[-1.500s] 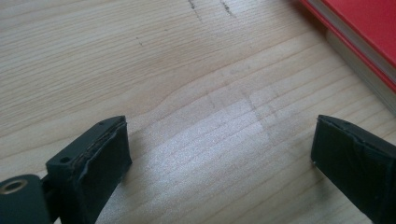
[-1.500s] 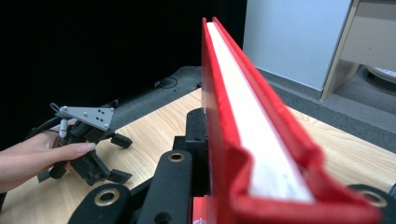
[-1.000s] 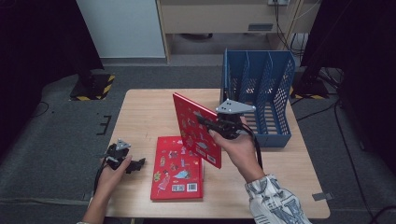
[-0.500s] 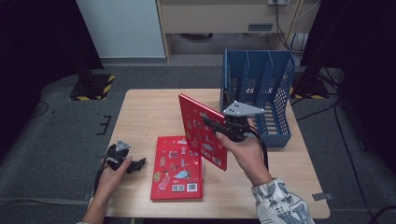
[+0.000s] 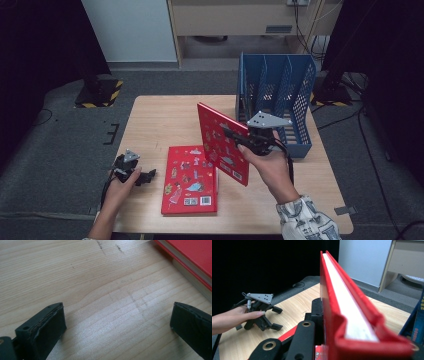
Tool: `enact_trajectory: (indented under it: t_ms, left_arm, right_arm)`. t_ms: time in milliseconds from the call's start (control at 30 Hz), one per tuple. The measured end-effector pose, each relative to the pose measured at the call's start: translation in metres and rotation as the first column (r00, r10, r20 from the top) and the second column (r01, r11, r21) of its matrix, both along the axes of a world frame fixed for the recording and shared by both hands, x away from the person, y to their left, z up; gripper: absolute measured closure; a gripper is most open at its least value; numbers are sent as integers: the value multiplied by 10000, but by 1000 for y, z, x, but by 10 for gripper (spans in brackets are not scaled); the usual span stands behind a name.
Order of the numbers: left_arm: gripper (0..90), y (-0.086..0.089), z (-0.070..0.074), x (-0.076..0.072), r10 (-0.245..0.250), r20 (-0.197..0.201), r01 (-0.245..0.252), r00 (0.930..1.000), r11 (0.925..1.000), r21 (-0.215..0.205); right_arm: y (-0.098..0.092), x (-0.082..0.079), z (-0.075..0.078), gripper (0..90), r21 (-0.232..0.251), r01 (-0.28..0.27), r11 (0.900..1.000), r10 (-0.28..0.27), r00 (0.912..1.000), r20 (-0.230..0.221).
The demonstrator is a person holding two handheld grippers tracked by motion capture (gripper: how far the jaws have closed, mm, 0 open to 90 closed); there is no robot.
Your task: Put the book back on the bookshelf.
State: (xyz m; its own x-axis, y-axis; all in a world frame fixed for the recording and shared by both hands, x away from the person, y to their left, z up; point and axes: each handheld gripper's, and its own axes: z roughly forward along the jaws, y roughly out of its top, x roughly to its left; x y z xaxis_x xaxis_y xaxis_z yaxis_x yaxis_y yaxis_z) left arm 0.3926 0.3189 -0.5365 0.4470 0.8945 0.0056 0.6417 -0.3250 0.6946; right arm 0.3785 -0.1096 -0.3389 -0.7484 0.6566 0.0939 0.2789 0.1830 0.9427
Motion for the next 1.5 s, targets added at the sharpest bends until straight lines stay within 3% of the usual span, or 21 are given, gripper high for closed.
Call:
enact_trajectory:
  t_ms: [700, 1200, 1500]
  left_arm:
    - [0, 0, 0, 0, -4, 1, 4, 10000, 10000, 2]
    - [0, 0, 0, 0, -5, 4, 5, 10000, 10000, -2]
    - [0, 0, 0, 0, 12, 9, -12, 10000, 10000, -24]
  right_arm:
    - [-26, -15, -8, 793, -29, 247, 9997, -247, 9996, -115]
    - [-58, -32, -10, 793, 2, 590, 9983, -590, 9981, -174]
    - [-75, -38, 4, 793, 204, 896, 9958, -892, 9959, -176]
